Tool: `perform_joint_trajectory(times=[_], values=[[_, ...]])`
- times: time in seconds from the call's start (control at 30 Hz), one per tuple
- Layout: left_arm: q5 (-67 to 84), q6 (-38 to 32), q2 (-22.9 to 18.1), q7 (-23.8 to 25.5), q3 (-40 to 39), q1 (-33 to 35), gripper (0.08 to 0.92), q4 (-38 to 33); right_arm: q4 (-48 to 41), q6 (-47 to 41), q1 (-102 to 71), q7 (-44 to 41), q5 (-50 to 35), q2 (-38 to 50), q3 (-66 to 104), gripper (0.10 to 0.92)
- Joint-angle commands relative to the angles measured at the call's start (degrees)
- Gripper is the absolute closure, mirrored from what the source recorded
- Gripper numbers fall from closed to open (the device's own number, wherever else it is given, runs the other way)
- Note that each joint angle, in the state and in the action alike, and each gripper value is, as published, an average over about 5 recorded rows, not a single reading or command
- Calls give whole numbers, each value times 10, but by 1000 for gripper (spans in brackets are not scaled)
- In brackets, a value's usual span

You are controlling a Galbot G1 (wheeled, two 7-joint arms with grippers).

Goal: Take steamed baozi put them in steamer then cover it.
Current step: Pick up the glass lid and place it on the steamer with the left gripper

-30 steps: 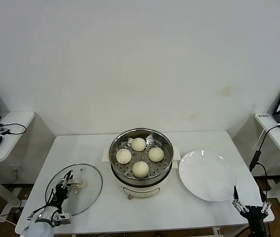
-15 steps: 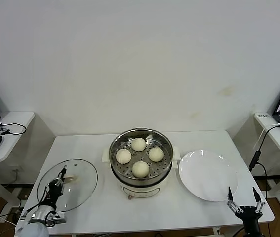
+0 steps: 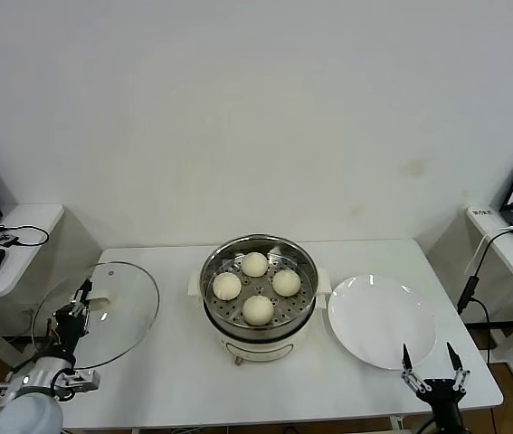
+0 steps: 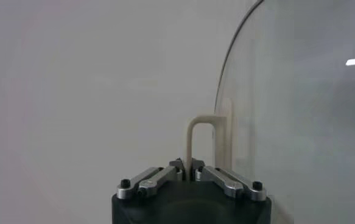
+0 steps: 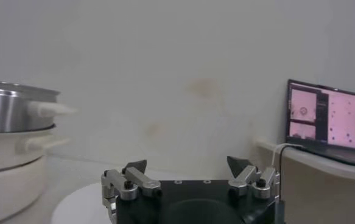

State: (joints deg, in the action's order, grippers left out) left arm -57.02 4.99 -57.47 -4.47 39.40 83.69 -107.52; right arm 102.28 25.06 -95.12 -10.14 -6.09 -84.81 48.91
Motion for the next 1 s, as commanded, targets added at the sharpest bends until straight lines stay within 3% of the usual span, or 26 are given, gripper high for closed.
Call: perform_joint_trajectory(times=[0.03,0.2,0.33,0.63,1.0], values=[[66,112,39,74,-69,-15,860,-192,-1,0,-1,7,51,-7,-22,203],[58,167,58,82,-179,-94,860,-195,8,-11,-7,16,72,-16,-29,203],[25,190,43,90,-269,-157,860,-162,7,-13,-11,21,102,-25,-32,203],[-118,232,-53,178,-417,-302,860,-86,-21,6,-6,43,171,-56,-32,203],[-244,241,-149,239,-474,-352,860,-17,-35,15,-5,52,180,-56,-33,202]])
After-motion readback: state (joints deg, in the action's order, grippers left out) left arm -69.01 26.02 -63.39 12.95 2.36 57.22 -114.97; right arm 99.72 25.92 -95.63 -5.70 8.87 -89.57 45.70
